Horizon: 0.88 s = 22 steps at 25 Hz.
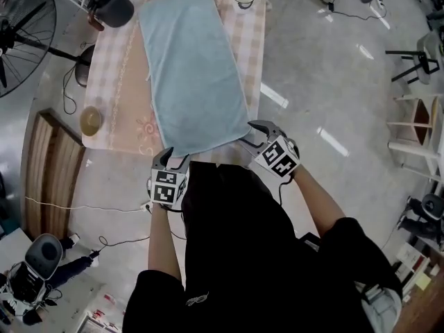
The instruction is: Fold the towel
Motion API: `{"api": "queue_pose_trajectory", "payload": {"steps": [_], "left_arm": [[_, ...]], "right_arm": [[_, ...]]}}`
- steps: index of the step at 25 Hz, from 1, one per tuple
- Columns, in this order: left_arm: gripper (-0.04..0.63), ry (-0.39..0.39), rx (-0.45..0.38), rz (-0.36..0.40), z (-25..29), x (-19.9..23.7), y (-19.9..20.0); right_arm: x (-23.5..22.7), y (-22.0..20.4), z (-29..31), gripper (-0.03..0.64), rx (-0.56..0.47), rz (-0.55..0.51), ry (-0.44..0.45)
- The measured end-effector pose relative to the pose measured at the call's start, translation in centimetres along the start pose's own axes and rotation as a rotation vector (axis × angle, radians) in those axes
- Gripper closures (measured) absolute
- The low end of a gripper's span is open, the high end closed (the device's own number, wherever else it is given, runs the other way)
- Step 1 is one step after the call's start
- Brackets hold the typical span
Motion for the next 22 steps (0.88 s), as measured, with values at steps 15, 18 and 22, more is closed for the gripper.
{"api": "queue_pose_trajectory", "payload": {"steps": [15, 18, 22], "left_arm": [[0.382, -0.074, 0.302, 0.583, 2.4, 0.6, -2.8], [0.398, -0.078, 0.304, 0.527, 2.2, 0.6, -3.1], [0.437, -0.059, 0.289, 0.455, 2.2, 0.7, -2.9]], "right_arm": [[0.1, -3.5, 4.0, 0.394, 0.275, -0.532, 0.084], [-0.2, -3.2, 3.5, 0.473, 0.258, -0.455, 0.055], [-1.1, -3.2, 2.8, 0.589, 0.220, -0.385, 0.009]]}}
Point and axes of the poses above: the fingertips, and each gripper's own axes: z forward along the fingers, x to its left, y out of its top, the point moved 3 cm from there along -z, backward along the fingers
